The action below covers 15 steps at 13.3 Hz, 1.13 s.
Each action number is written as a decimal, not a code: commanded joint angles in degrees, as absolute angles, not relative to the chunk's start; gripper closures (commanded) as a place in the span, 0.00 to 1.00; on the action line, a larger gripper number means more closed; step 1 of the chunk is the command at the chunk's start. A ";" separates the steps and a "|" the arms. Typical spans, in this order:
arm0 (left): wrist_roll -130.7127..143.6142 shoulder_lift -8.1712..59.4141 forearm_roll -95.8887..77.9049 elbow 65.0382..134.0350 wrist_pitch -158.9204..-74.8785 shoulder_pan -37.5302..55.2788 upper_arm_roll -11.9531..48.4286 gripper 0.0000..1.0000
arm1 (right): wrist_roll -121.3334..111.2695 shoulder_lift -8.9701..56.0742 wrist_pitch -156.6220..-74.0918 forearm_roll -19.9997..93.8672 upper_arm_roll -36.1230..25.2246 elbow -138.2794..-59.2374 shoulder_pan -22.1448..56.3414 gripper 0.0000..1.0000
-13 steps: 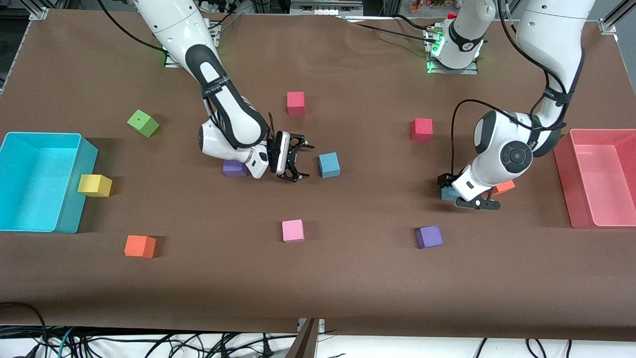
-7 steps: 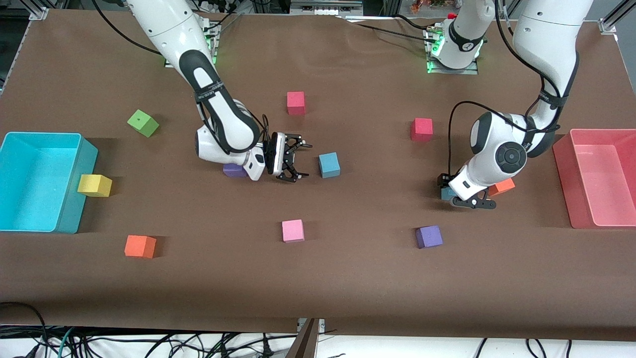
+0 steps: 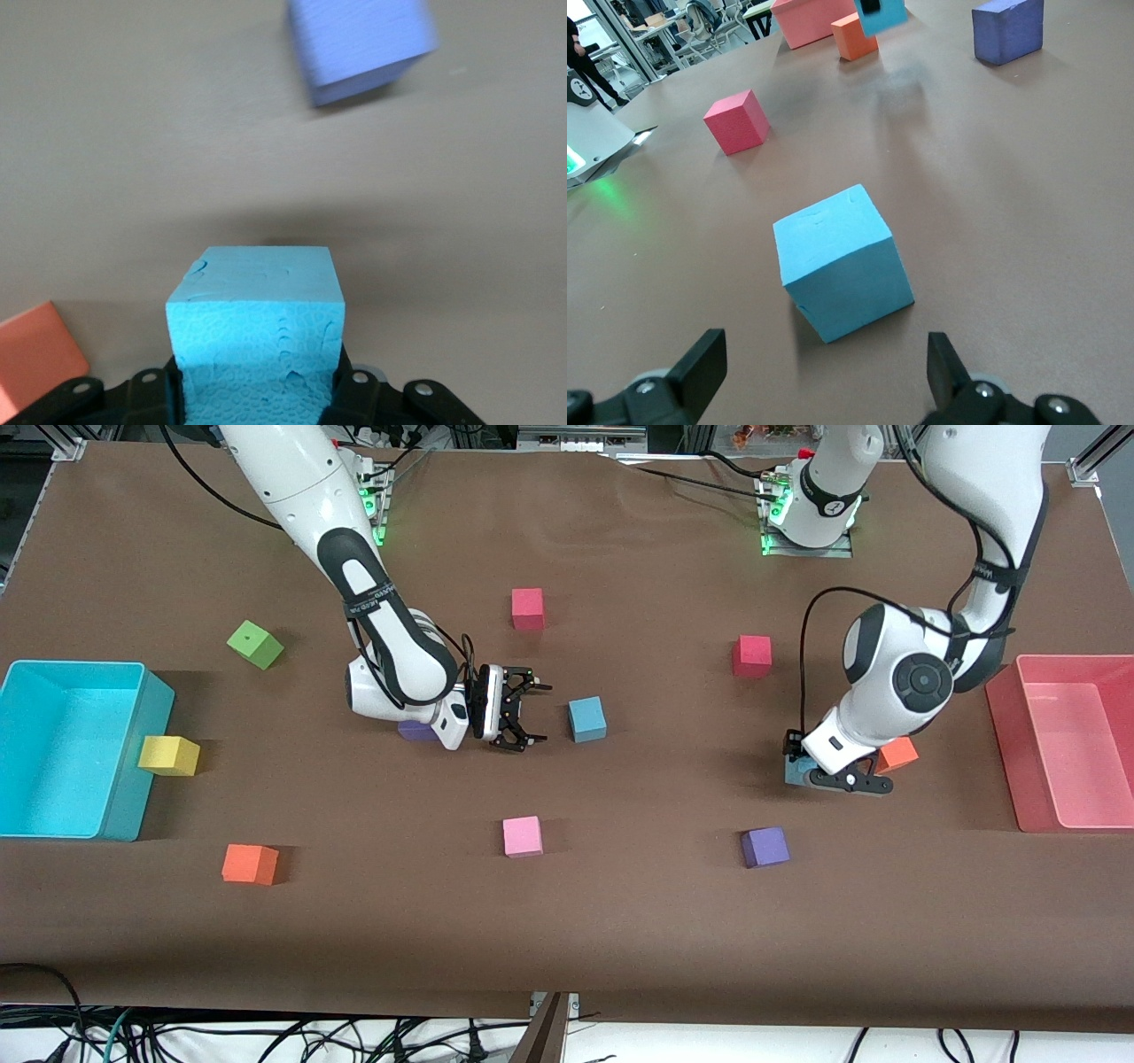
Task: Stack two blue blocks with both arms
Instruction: 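Carry the held cyan cube with the left gripper onto the placed cube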
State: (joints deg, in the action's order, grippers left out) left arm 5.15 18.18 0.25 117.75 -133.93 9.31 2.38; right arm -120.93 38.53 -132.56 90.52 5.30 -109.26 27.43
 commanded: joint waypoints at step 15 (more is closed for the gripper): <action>54.31 30.66 -9.58 97.40 -131.04 39.10 5.10 1.00 | -122.43 38.94 -132.10 91.76 6.06 -108.46 26.63 0.00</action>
State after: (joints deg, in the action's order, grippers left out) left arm 52.67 26.30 -9.38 102.62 -131.78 37.40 6.35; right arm -121.14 38.53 -132.53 90.63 5.32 -109.11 27.40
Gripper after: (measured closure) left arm 0.432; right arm 0.000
